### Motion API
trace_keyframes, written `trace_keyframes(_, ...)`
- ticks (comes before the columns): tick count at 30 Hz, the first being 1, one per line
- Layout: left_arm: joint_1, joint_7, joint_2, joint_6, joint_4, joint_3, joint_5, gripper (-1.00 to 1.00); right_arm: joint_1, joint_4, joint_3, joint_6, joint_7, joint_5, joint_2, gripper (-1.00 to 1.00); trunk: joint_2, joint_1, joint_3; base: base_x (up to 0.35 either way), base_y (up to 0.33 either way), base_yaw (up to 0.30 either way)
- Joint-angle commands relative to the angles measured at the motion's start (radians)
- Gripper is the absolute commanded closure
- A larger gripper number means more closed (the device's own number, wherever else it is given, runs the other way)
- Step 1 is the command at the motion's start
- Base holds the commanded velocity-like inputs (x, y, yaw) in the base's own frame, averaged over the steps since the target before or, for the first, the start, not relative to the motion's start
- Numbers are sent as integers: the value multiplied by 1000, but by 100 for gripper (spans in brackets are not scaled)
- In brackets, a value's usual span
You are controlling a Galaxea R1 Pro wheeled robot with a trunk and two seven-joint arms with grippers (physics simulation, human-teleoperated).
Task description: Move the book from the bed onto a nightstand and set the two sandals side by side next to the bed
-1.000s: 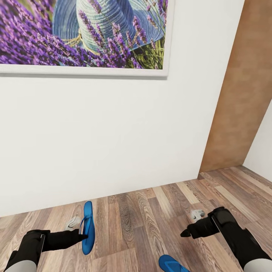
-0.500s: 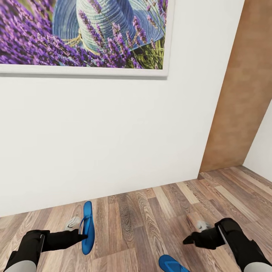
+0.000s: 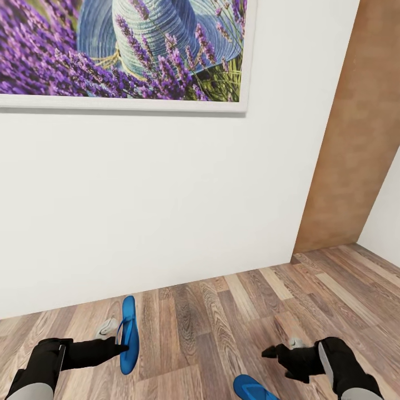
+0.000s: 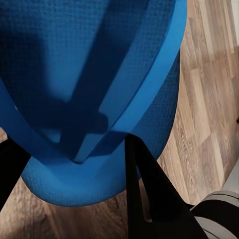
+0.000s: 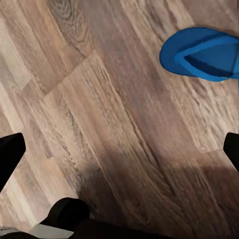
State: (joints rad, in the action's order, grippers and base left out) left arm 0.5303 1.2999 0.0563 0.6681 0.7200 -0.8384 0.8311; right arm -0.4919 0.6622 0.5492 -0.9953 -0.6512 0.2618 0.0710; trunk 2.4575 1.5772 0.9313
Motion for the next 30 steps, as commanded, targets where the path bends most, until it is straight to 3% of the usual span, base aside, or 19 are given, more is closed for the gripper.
trace_keyframes(1, 1, 10, -1, 10, 1, -5, 10, 100, -13, -36, 67, -3, 37, -3, -7, -100, 1, 0, 1, 0, 0, 0)
trace_keyframes(3, 2, 10, -1, 10, 1, -5, 10, 100, -26, -71, 140, -2, 85, -27, -11, -100, 1, 0, 1, 0, 0, 0)
trace_keyframes(5, 2, 10, -1, 10, 1, -5, 10, 100, -47, -123, 277, 1, 208, -99, -15, -100, 1, 0, 1, 0, 0, 0)
trace_keyframes(6, 2, 10, -1, 10, 1, -5, 10, 100, -51, -132, 305, 2, 245, -120, -15, -100, 1, 0, 1, 0, 0, 0)
trace_keyframes(7, 1, 10, -1, 10, 1, -5, 10, 100, -57, -148, 349, 4, 323, -167, -16, -100, 1, 0, 1, 0, 0, 0)
trace_keyframes(8, 1, 10, 0, 10, 1, -5, 10, 100, -59, -154, 365, 6, 364, -194, -17, -100, 1, 0, 1, 0, 0, 0)
trace_keyframes(9, 2, 10, 0, 10, 1, -6, 10, 100, -63, -163, 389, 16, 444, -255, -18, -100, 1, 0, 1, 0, 0, 0)
trace_keyframes(10, 2, 10, 0, 10, 2, -6, 10, 100, -64, -167, 397, 25, 484, -289, -18, -100, 1, 0, 1, 0, 0, 0)
trace_keyframes(11, 2, 10, 0, 10, 2, -6, 10, 100, -67, -172, 409, 49, 565, -364, -18, -100, 1, 0, 1, 0, 0, 0)
trace_keyframes(12, 2, 10, 0, 10, 2, -6, 10, 100, -68, -175, 414, 64, 606, -405, -18, -100, 1, 0, 1, 0, 0, 0)
trace_keyframes(13, 2, 10, 0, 10, 2, -6, 10, 100, -69, -180, 420, 94, 696, -495, -18, -100, 1, 0, 1, 0, 0, 0)
trace_keyframes(14, 2, 11, 0, 11, 2, -6, 9, 100, -70, -182, 422, 109, 744, -541, -18, -100, 1, 0, 1, 0, 0, 0)
trace_keyframes(15, 2, 11, 0, 11, 2, -6, 9, 100, -73, -185, 425, 138, 843, -635, -18, -100, 1, 0, 1, 0, 0, 0)
trace_keyframes(17, 2, 11, 0, 11, 2, -6, 8, 100, -79, -187, 425, 167, 938, -725, -19, -100, 1, 0, 1, 0, 0, 0)
trace_keyframes(19, 2, 11, -1, 13, 2, -5, 8, 100, -100, -188, 422, 219, 1090, -864, -30, -100, 1, 0, 1, 0, 0, 0)
trace_keyframes(20, 2, 11, 0, 14, 2, -6, 8, 100, -110, -184, 420, 236, 1140, -905, -38, -100, 1, 0, 1, 0, 0, 0)
trace_keyframes(24, 1, 13, 0, 16, 3, -6, 8, 100, -125, -180, 419, 261, 1206, -961, -51, -100, 1, 0, 1, 0, 0, 0)
trace_keyframes(30, 1, 13, -1, 26, 3, -4, 8, 100, -140, -187, 419, 265, 1228, -1009, -60, -100, 1, 0, 1, 0, 0, 0)
